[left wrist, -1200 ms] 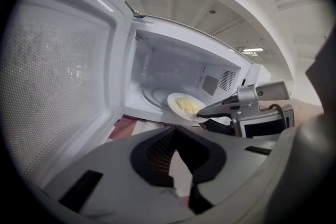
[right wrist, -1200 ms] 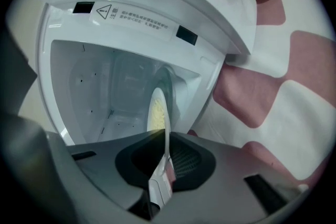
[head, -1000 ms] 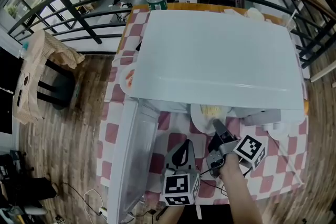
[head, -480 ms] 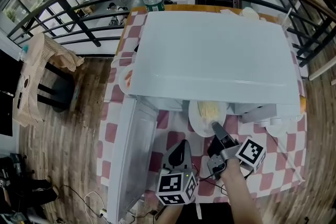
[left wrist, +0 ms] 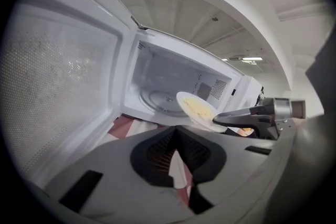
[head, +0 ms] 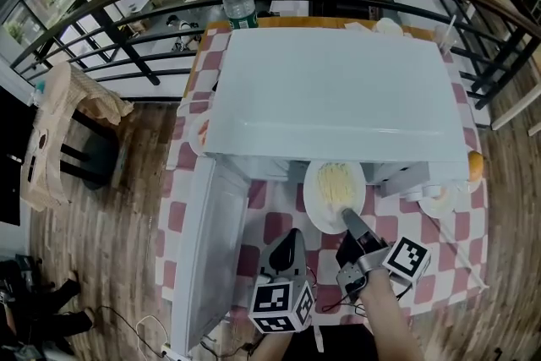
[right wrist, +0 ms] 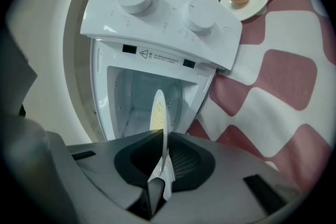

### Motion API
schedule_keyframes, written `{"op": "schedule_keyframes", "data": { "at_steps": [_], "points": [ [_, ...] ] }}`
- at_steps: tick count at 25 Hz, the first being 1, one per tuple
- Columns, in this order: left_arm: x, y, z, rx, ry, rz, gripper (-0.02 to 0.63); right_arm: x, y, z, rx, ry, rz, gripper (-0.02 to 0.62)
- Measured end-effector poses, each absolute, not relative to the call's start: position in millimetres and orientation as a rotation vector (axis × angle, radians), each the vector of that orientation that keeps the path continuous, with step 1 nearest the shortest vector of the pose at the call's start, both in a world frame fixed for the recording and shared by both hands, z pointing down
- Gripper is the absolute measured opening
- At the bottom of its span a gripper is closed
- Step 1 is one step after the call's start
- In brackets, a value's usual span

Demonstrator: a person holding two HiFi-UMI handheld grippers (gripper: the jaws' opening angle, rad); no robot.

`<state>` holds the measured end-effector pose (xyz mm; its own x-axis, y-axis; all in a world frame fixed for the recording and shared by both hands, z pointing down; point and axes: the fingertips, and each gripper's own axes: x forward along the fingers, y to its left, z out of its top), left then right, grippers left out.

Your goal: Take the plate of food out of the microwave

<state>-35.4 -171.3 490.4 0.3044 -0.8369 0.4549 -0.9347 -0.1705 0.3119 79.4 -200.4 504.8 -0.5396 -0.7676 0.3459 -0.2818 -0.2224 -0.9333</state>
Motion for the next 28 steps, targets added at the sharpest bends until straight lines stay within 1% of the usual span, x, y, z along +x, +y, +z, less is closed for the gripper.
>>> {"op": "schedule_keyframes", "data": {
  "at_steps": [14, 28],
  "points": [
    [-19.5, -132.3, 442.6, 2.112, -1.547, 0.181, 0.006, 92.3, -146.4, 468.7, -1.205, 1.715, -1.822, 0.037],
    [-23.6, -117.9, 433.2, 2.098, -1.593, 0.185, 0.006, 85.3, -131.8, 453.3, -1.153, 1.733, -1.821, 0.037]
  ]
}}
